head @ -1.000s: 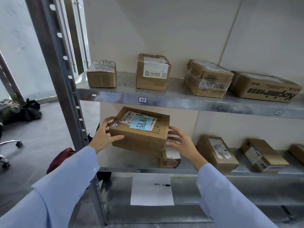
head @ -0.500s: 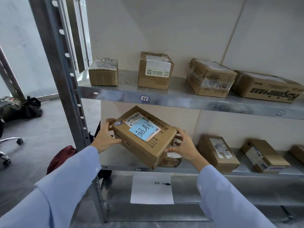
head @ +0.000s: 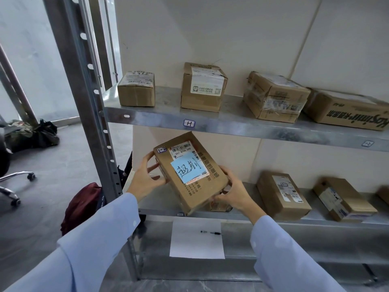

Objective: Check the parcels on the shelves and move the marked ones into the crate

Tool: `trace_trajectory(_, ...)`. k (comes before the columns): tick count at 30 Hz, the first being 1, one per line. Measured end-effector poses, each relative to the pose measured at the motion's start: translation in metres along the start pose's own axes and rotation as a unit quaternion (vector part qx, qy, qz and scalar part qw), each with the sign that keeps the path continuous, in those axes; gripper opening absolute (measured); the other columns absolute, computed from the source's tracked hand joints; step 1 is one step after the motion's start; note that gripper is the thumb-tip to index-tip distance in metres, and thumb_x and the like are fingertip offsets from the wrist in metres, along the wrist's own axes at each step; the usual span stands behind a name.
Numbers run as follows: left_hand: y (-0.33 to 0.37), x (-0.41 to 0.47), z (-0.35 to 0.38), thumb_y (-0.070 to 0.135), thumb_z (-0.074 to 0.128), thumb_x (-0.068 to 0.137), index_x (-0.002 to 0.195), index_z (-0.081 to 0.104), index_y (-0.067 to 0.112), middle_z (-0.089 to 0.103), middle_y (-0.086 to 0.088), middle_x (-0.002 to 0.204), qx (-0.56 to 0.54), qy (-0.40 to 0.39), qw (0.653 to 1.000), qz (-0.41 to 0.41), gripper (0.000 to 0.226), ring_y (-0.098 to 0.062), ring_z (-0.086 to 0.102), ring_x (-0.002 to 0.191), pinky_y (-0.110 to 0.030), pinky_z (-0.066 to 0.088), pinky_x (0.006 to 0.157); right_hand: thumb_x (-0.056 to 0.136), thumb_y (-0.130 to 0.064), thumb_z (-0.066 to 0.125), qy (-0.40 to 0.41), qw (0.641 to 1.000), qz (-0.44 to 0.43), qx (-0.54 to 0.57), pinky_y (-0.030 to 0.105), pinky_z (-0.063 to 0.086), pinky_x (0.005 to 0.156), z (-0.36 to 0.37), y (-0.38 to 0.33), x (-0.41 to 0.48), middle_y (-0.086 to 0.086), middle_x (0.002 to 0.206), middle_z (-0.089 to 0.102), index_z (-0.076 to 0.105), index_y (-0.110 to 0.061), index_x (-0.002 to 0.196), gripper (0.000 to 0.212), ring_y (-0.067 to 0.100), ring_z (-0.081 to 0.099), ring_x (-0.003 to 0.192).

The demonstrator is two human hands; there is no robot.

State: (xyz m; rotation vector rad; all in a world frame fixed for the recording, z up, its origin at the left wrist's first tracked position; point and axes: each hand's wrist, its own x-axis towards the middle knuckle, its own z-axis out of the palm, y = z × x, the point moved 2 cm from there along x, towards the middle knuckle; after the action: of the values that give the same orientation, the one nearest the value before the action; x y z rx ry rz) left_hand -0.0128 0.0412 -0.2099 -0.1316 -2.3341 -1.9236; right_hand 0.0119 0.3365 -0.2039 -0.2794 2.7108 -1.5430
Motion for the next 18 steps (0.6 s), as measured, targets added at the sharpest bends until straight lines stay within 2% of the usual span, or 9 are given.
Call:
trace_trajectory(2,0.001,-0.002,0.001,0.007,0.087,0.068,0.149,0.03,0.032,0.041,0.026,0.135,-0.005,-0.001,1.0,-0.003,0.103,-0.011,0.045,0.13,-0.033,0.055,0.091,0.057,-0.024,0.095,0.005,1.0,0.002,0.001,0.033,0.046,0.105,0.003,0.002,0.0,-0.011,0.133,0.053,0.04,-0.031,0.139,0.099,0.003,0.047,0.126)
trace_trajectory(5,0.003,-0.007,0.002,0.013,0.088,0.068,0.15,0.03,0.037,0.043,0.013,0.142,0.023,-0.033,0.999,0.006,0.103,-0.011,0.047,0.13,-0.042,0.053,0.098,0.06,-0.021,0.094,0.011,1.0,-0.001,0.02,0.016,0.042,0.099,0.01,0.002,-0.001,-0.014,0.133,0.052,0.039,-0.034,0.135,0.094,-0.005,0.046,0.124)
trace_trajectory(7,0.004,-0.011,0.006,0.015,0.087,0.071,0.149,0.03,0.038,0.045,0.017,0.142,0.039,-0.069,0.997,0.008,0.099,-0.01,0.051,0.125,-0.045,0.051,0.1,0.062,-0.017,0.093,0.015,0.999,-0.002,0.038,0.014,0.042,0.098,0.013,0.001,0.001,-0.014,0.134,0.052,0.039,-0.037,0.131,0.09,-0.003,0.046,0.126)
trace_trajectory(10,0.006,-0.019,0.01,0.009,0.084,0.072,0.147,0.028,0.042,0.039,0.034,0.136,0.029,-0.095,0.995,0.0,0.099,-0.01,0.055,0.12,-0.044,0.054,0.095,0.06,-0.015,0.094,0.022,0.998,-0.002,0.054,0.02,0.043,0.104,0.016,0.001,0.004,-0.012,0.136,0.052,0.039,-0.037,0.129,0.091,0.0,0.046,0.129)
trace_trajectory(12,0.004,-0.023,0.008,0.01,0.086,0.07,0.145,0.023,0.046,0.033,0.03,0.143,0.036,-0.116,0.993,-0.007,0.104,-0.014,0.051,0.126,-0.043,0.053,0.096,0.059,-0.016,0.094,0.021,0.998,-0.003,0.055,0.019,0.042,0.105,0.019,-0.001,0.005,-0.014,0.136,0.05,0.038,-0.035,0.133,0.095,-0.004,0.045,0.128)
trace_trajectory(15,-0.001,-0.028,0.006,0.014,0.089,0.067,0.15,0.012,0.043,0.018,0.024,0.153,0.051,-0.165,0.985,-0.019,0.118,-0.013,0.039,0.135,-0.047,0.045,0.105,0.061,-0.011,0.092,0.025,0.997,-0.004,0.076,0.005,0.043,0.089,0.029,-0.002,0.007,-0.025,0.131,0.044,0.027,-0.032,0.145,0.108,-0.02,0.043,0.116)
trace_trajectory(18,-0.005,-0.033,0.005,0.017,0.092,0.062,0.151,0.005,0.044,0.019,0.017,0.156,0.058,-0.171,0.983,-0.026,0.127,-0.009,0.029,0.14,-0.046,0.035,0.113,0.06,-0.018,0.093,0.027,0.998,-0.008,0.06,0.004,0.042,0.087,0.044,-0.008,0.008,-0.019,0.131,0.045,0.027,-0.031,0.148,0.111,-0.025,0.041,0.112)
